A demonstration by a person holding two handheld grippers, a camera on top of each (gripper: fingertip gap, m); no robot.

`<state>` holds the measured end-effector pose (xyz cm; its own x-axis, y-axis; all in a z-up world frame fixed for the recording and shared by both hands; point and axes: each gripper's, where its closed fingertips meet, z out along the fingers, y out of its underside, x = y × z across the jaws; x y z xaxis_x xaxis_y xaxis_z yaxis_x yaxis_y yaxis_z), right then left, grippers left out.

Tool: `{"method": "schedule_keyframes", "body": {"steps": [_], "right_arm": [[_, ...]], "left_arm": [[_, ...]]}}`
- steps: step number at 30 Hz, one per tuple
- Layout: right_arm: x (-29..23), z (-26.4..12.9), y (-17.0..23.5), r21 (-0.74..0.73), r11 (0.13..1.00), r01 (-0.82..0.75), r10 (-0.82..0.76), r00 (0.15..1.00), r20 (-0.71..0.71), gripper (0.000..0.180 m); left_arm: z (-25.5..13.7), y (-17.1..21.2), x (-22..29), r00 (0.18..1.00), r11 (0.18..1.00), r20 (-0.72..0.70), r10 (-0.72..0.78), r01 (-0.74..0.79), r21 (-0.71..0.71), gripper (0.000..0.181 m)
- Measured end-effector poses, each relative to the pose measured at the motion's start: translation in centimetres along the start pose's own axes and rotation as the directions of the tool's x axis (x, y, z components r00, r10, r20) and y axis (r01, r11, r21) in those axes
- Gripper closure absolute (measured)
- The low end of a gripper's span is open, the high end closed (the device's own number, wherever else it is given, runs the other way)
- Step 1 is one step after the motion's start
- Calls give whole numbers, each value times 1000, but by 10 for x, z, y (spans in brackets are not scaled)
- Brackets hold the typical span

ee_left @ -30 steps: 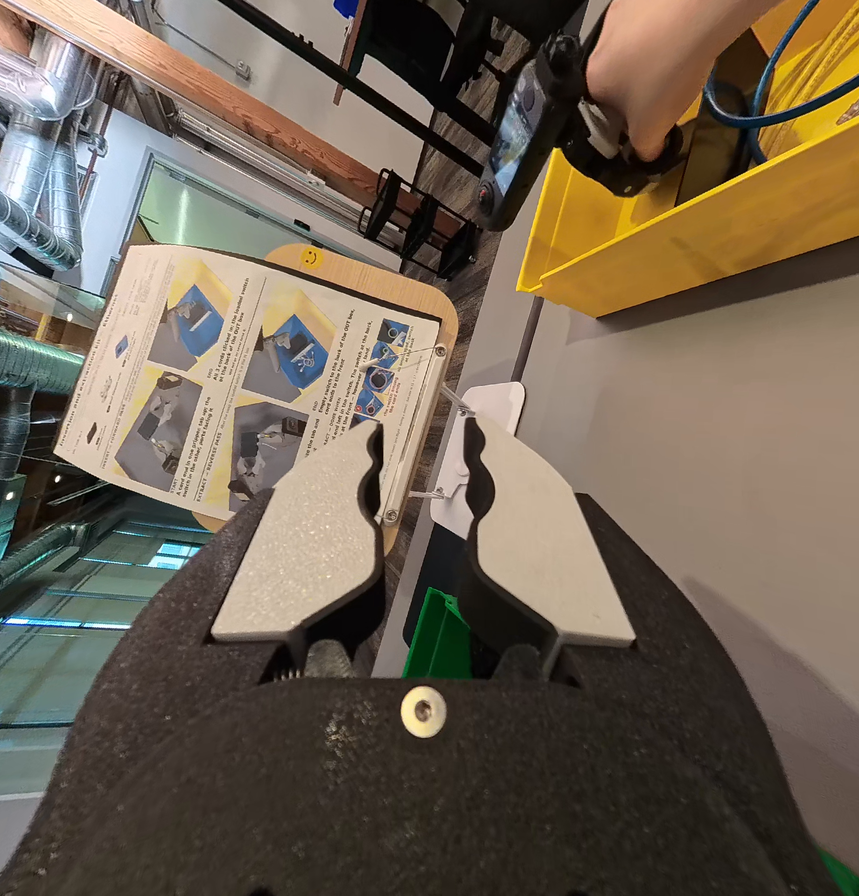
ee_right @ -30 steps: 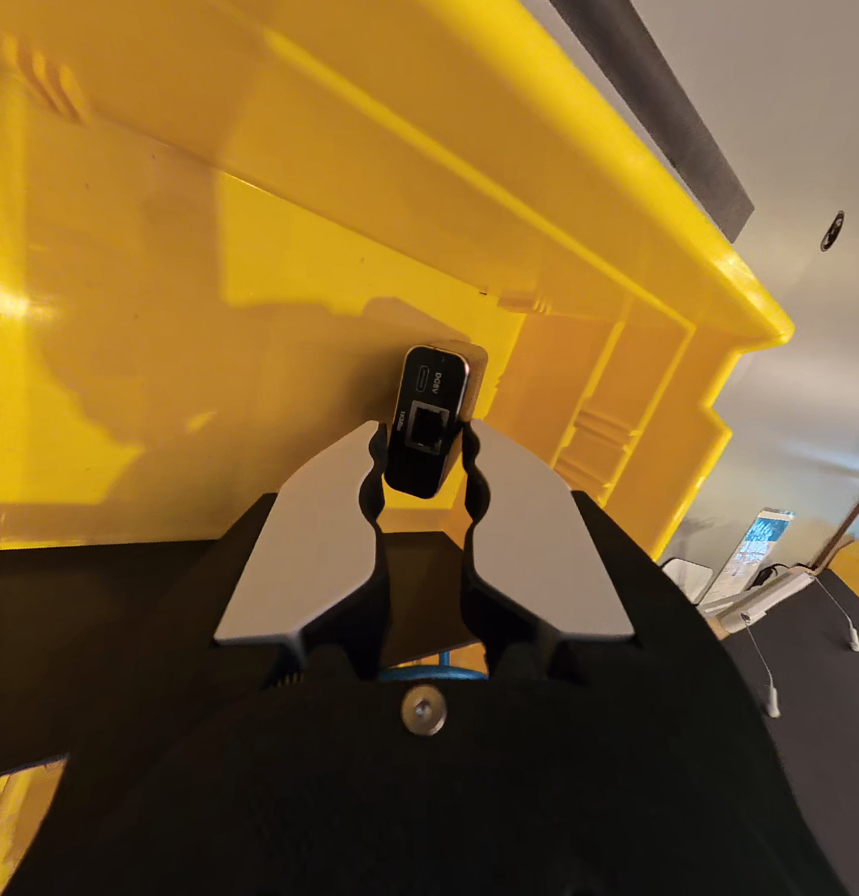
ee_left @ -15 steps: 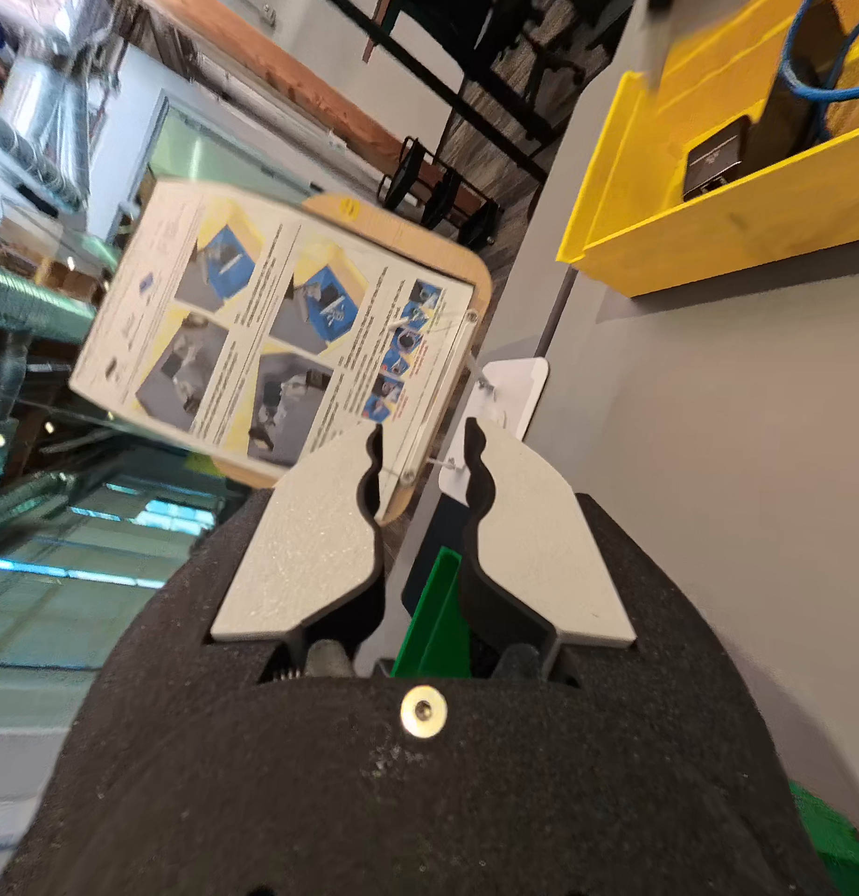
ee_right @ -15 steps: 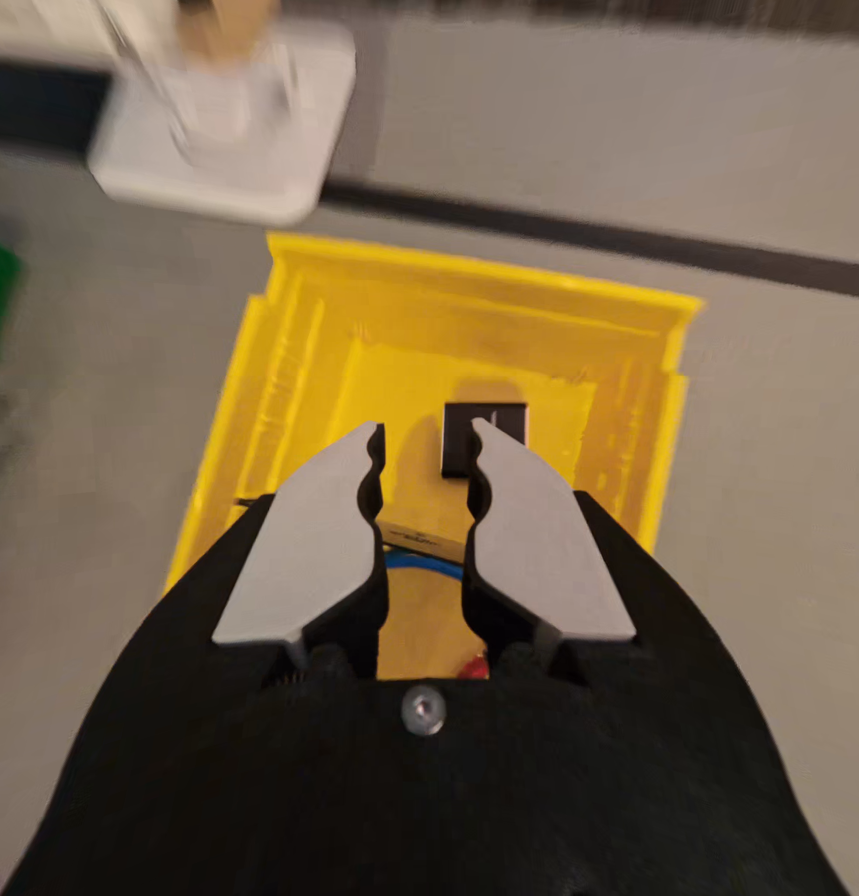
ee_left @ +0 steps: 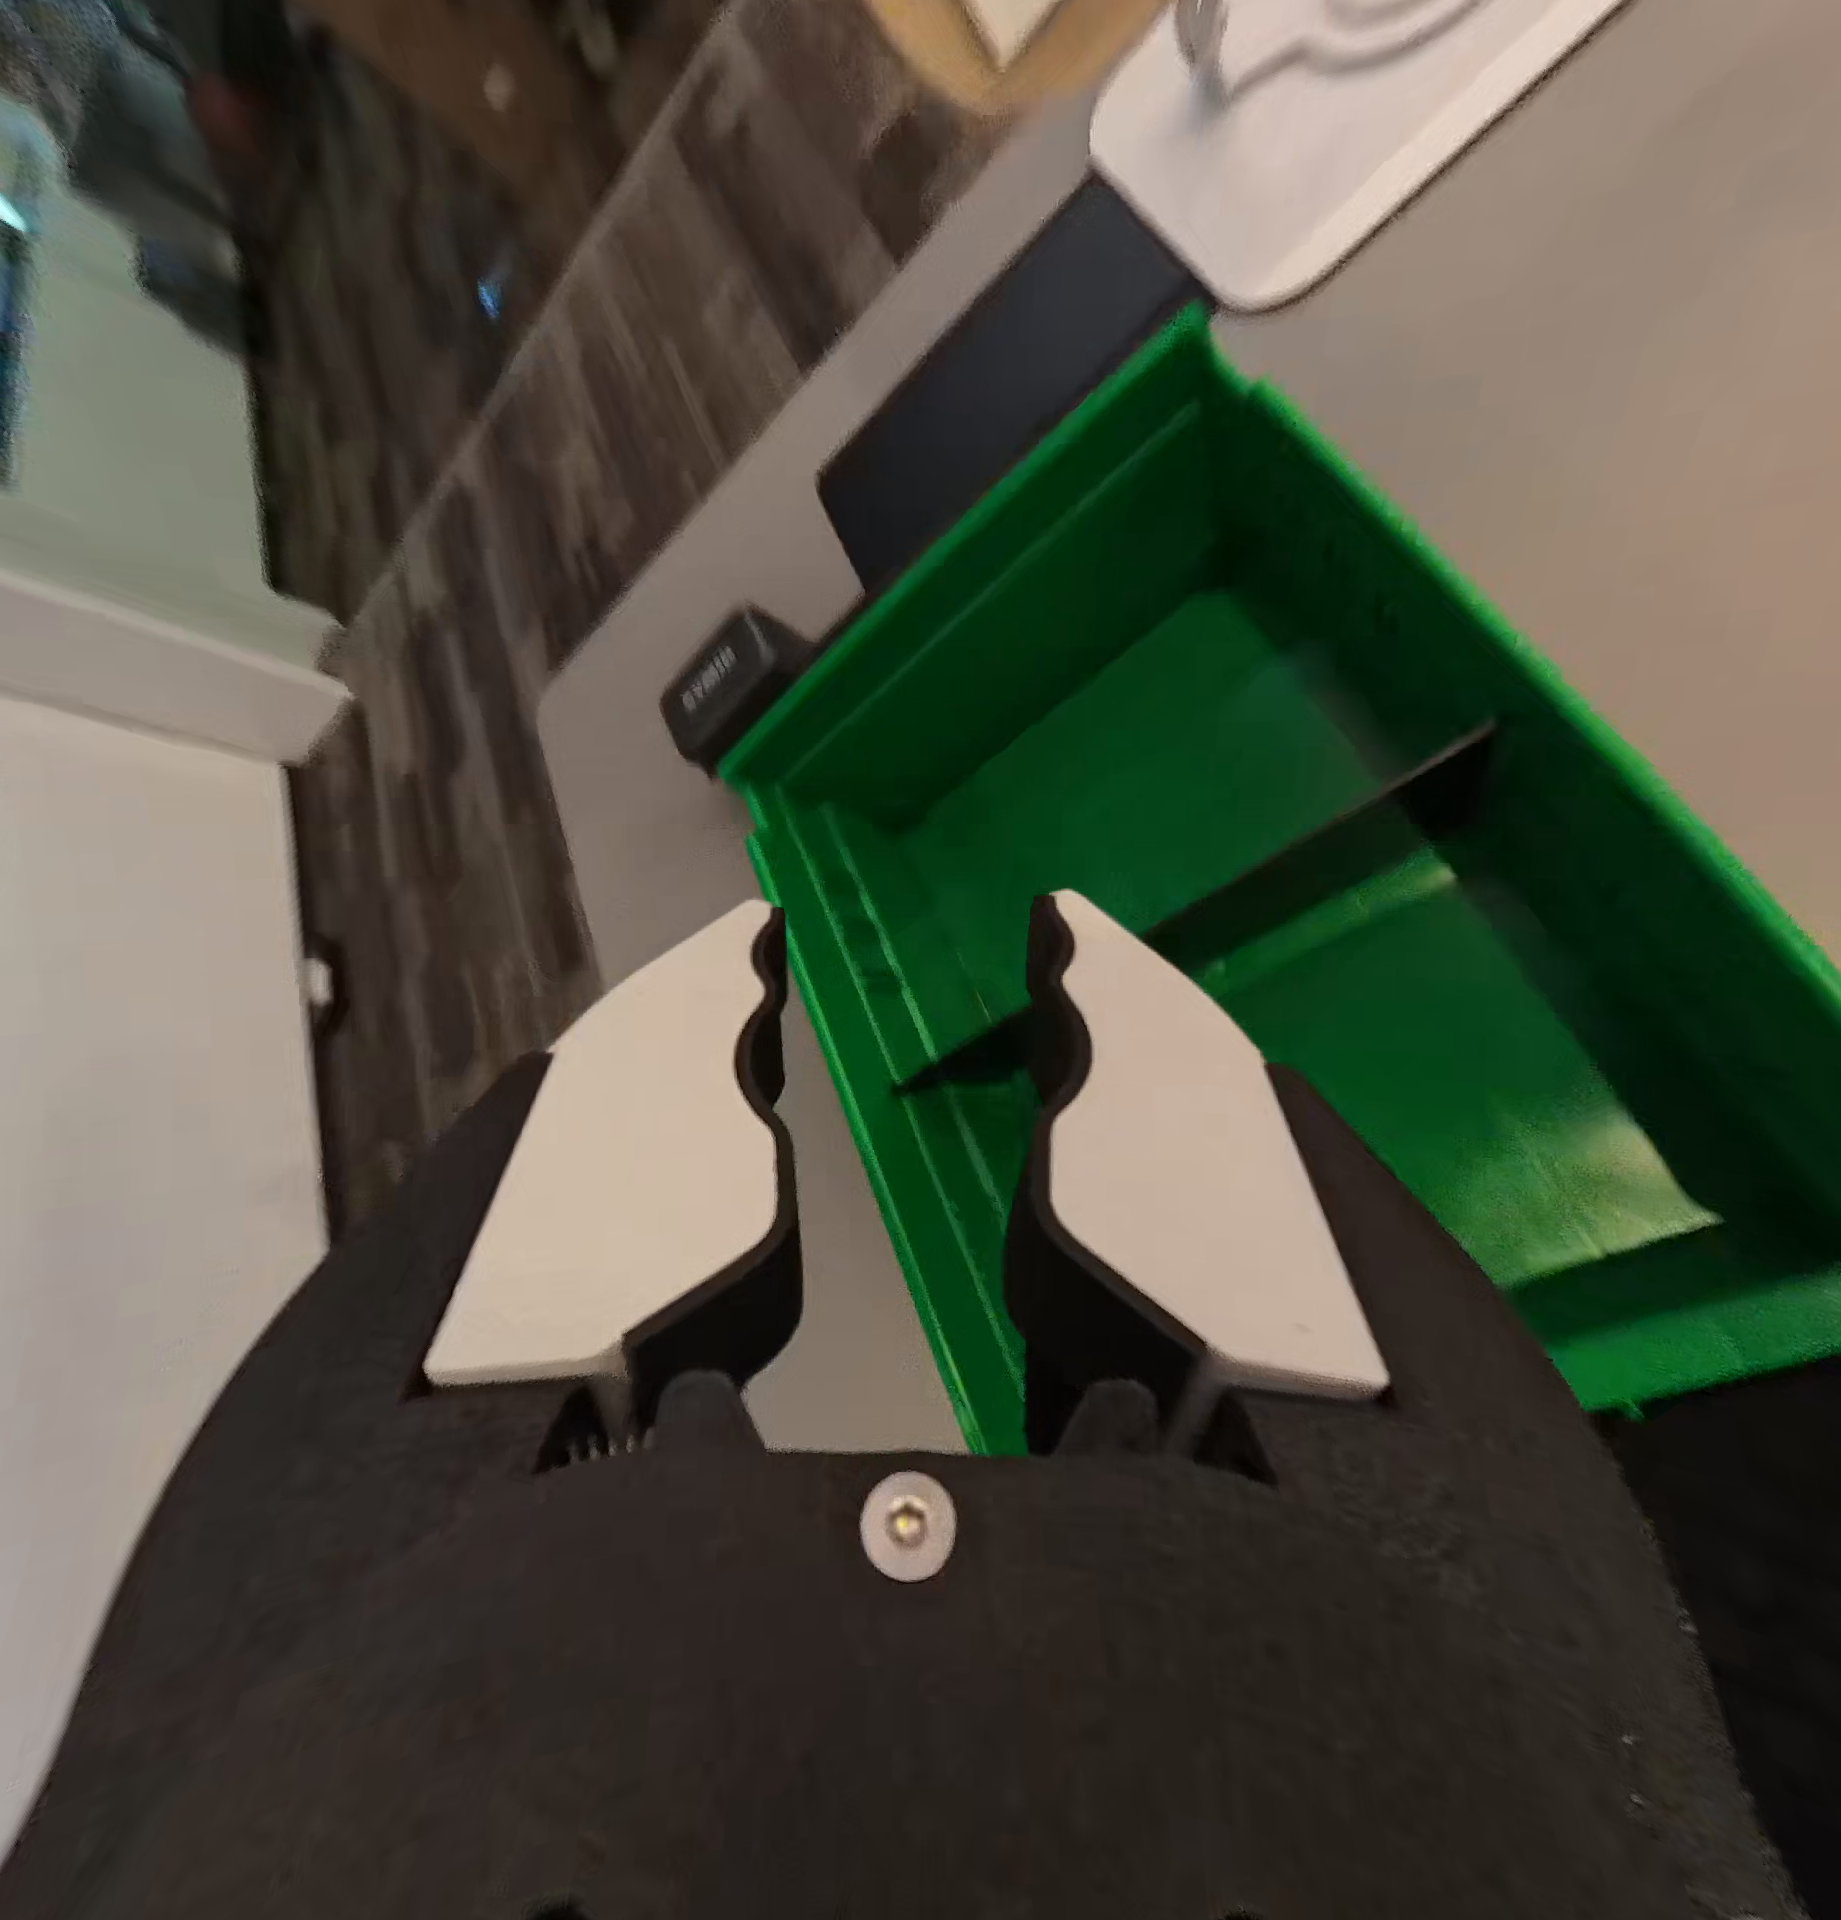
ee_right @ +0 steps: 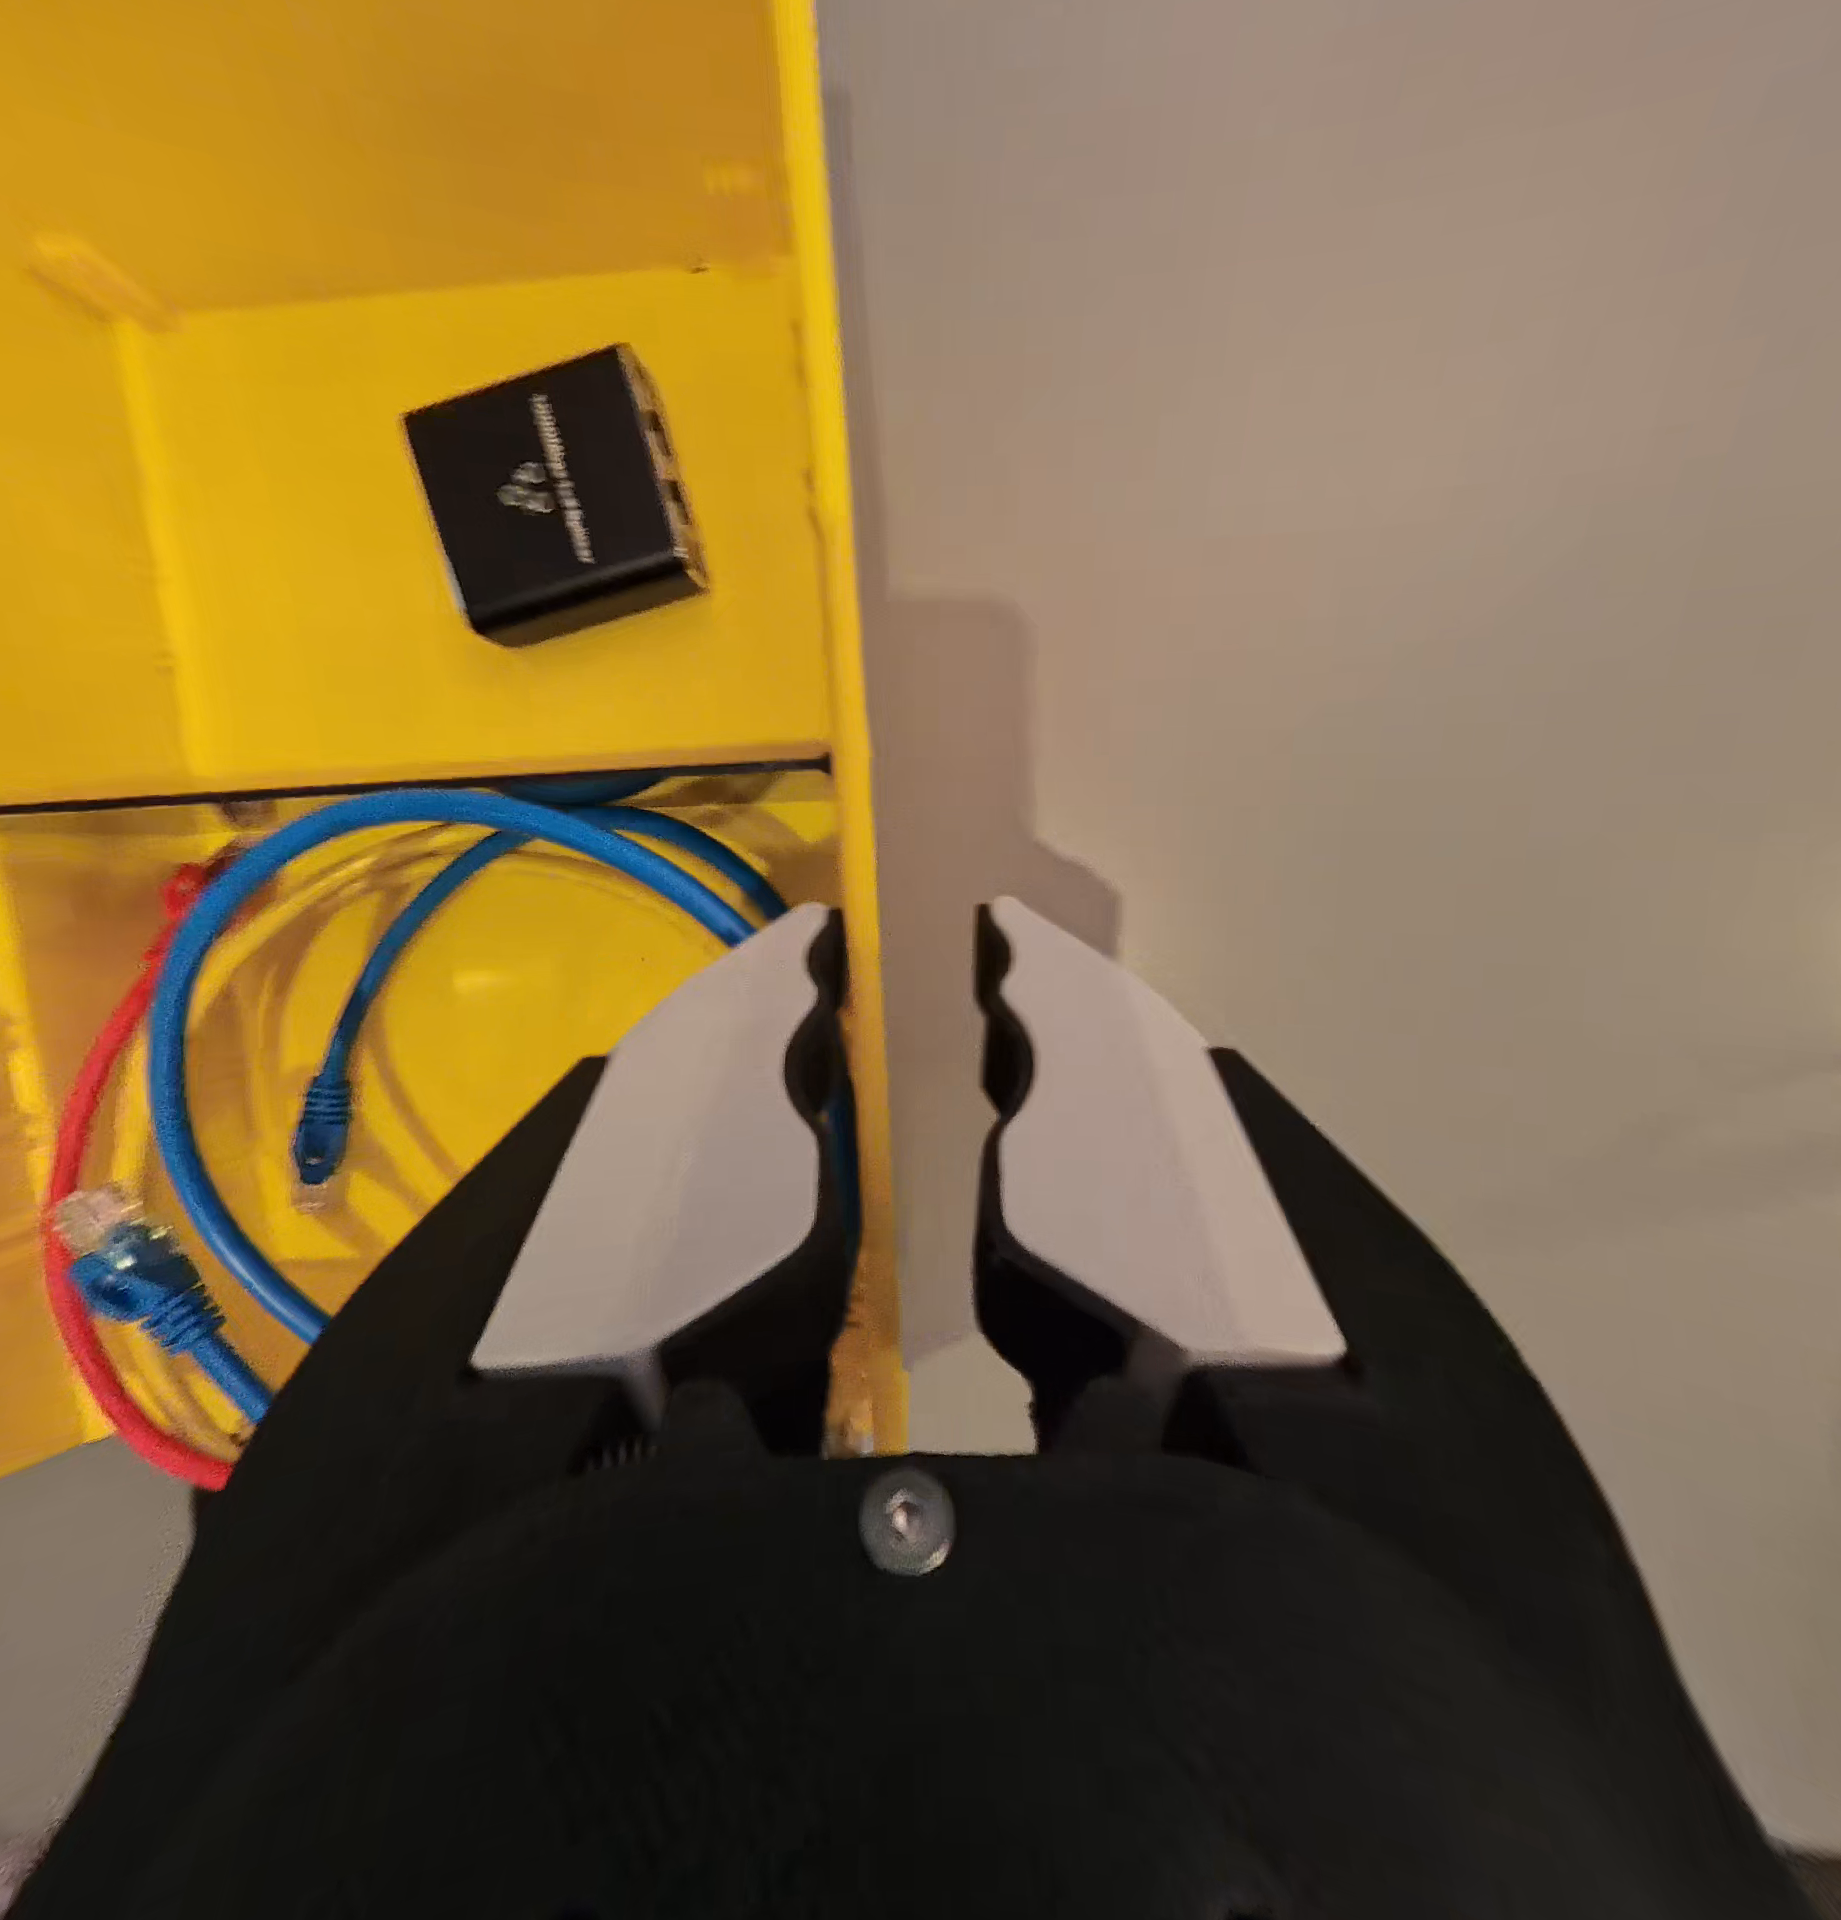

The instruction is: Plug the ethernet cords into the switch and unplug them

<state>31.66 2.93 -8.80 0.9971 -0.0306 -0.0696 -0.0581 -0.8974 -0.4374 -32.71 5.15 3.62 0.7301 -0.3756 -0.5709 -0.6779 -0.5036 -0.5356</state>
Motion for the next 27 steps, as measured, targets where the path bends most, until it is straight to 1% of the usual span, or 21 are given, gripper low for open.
{"method": "schedule_keyframes", "body": {"steps": [1, 2, 5, 6, 7, 8, 10, 12, 14, 15, 18, 21, 23, 25, 26, 27], "right_arm": [[-7, 5, 2, -13, 1000, 1, 0, 998, 55, 167], [-12, 10, 5, -37, 999, 1, 3, 995, 97, 174], [-12, 15, 8, -68, 998, -6, 13, 994, 106, 174], [-12, 15, 8, -71, 997, -6, 14, 994, 109, 174], [-13, 15, 8, -73, 997, -8, 16, 993, 115, 174], [-14, 16, 8, -75, 997, -8, 17, 992, 125, 174], [-18, 16, 9, -82, 997, -4, 16, 989, 148, 173], [-24, 16, 10, -96, 995, 13, 2, 987, 158, 173], [-31, 16, 11, -115, 993, 28, -9, 987, 163, 173], [-35, 17, 11, -124, 992, 33, -12, 986, 167, 173], [-54, 18, 11, -159, 987, 16, 16, 979, 203, 171], [-75, 19, 14, -213, 977, 18, 34, 971, 236, 169], [-88, 19, 15, -245, 969, 38, 22, 971, 237, 169], [-99, 20, 16, -275, 960, 48, 13, 976, 216, 170], [-104, 20, 16, -290, 956, 52, 8, 979, 204, 171], [-109, 21, 16, -303, 951, 55, 5, 981, 194, 171]], "left_arm": [[5, 12, 1, 998, 998, -37, -44, 42, -52, 136], [10, 25, 0, 994, 990, -59, -94, 87, -109, 132], [23, 72, -8, 965, 930, -67, -252, 223, -291, 131], [26, 85, -10, 953, 909, -75, -294, 255, -329, 135], [29, 96, -15, 942, 892, -68, -328, 285, -349, 141], [32, 105, -21, 930, 877, -57, -364, 321, -358, 144], [36, 120, -25, 881, 828, -63, -470, 415, -377, 143], [37, 131, -15, 810, 764, -125, -574, 474, -437, 143], [40, 137, -2, 756, 724, -182, -628, 482, -494, 143], [43, 138, 3, 747, 720, -205, -632, 469, -512, 143], [51, 142, 10, 753, 718, -216, -622, 437, -543, 138], [54, 149, 21, 738, 694, -235, -632, 404, -597, 139], [56, 153, 28, 727, 685, -260, -636, 377, -623, 150], [57, 155, 34, 711, 671, -276, -647, 359, -649, 170], [58, 158, 33, 724, 671, -267, -636, 348, -654, 177], [58, 158, 33, 732, 677, -270, -625, 337, -654, 177]]}}
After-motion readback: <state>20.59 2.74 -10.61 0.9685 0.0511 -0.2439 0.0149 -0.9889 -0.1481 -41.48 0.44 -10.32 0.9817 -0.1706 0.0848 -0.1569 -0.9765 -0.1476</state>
